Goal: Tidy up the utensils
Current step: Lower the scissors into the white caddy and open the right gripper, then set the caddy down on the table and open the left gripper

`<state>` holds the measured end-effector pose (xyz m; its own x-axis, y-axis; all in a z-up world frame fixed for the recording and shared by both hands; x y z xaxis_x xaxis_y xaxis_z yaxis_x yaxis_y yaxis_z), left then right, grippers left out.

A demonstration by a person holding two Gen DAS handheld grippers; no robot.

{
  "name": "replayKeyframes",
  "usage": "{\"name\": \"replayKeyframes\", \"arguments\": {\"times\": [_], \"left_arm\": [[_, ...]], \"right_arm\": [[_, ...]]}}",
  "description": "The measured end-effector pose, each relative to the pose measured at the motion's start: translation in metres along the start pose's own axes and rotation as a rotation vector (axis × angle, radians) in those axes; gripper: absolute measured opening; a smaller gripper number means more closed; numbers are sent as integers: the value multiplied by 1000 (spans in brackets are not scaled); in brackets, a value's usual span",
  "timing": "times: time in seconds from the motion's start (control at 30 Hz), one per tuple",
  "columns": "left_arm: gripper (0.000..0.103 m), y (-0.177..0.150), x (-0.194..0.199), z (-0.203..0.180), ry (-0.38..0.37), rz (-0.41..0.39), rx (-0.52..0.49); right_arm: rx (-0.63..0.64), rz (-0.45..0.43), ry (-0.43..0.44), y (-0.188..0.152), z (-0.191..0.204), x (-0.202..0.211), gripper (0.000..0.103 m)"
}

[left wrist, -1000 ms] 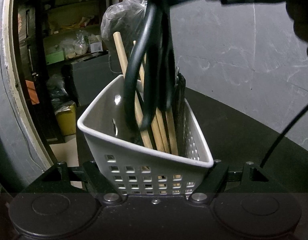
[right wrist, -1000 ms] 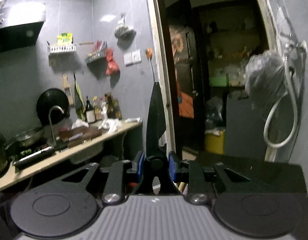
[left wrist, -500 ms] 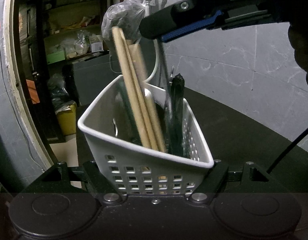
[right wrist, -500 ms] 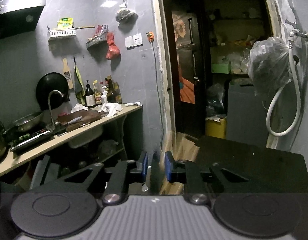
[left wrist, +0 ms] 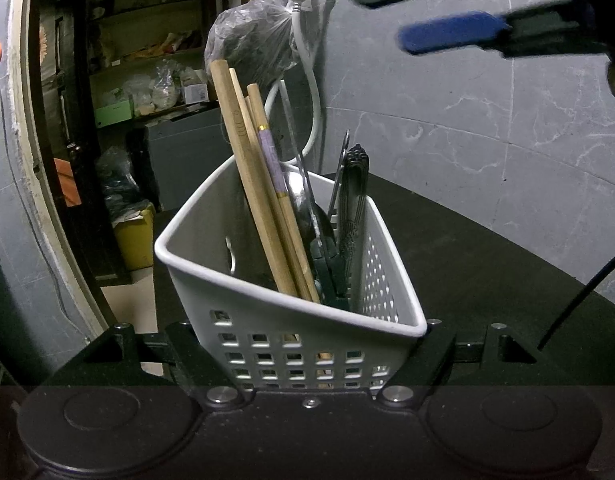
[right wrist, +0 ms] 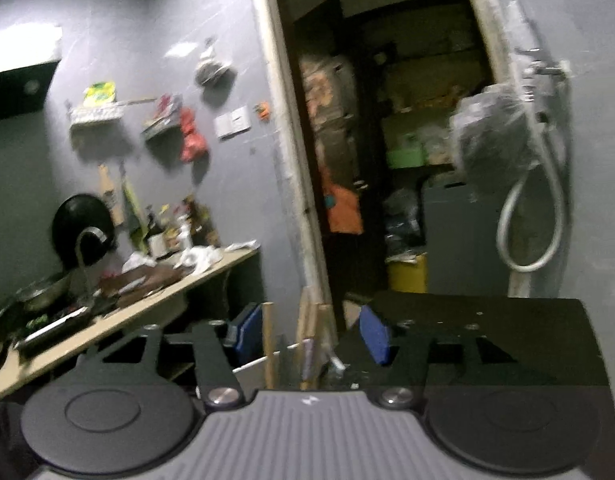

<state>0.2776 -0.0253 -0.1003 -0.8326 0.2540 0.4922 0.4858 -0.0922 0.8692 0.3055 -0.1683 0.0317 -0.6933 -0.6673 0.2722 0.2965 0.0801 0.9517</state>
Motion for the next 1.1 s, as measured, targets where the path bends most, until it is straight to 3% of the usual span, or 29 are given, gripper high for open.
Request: {"name": "replayKeyframes", "arguments": {"times": [0.1, 0.27, 0.57, 0.83, 1.1], "left_arm": [[78, 0, -1, -1, 5, 0, 1], [79, 0, -2, -3, 21, -2, 6], [99, 0, 9, -13, 68, -28, 16], [102, -3, 20, -22, 80, -41, 33], [102, -13, 47, -25, 42, -59, 74]], "right_arm": [[-45, -3, -62, -5, -19, 8, 84], [-88, 36, -135, -29, -45, 20, 96], [-123, 105, -155, -64, -60, 36, 100], [-125, 115, -168, -76, -61, 51, 103], [-137, 142, -289, -99, -56, 73, 103]]}}
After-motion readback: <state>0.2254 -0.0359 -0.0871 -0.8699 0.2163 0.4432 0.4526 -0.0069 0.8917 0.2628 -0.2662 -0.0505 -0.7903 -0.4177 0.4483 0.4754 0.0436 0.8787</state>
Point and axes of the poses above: each gripper's, at about its wrist camera, not at the fingertips, and x roughly against the way its jaws point, z to its left, y to its top, the point moved 9 cm from there along -x, roughly the way its jaws point, and after that the axes turned 14 degrees about -y, right-handed, at the moved point
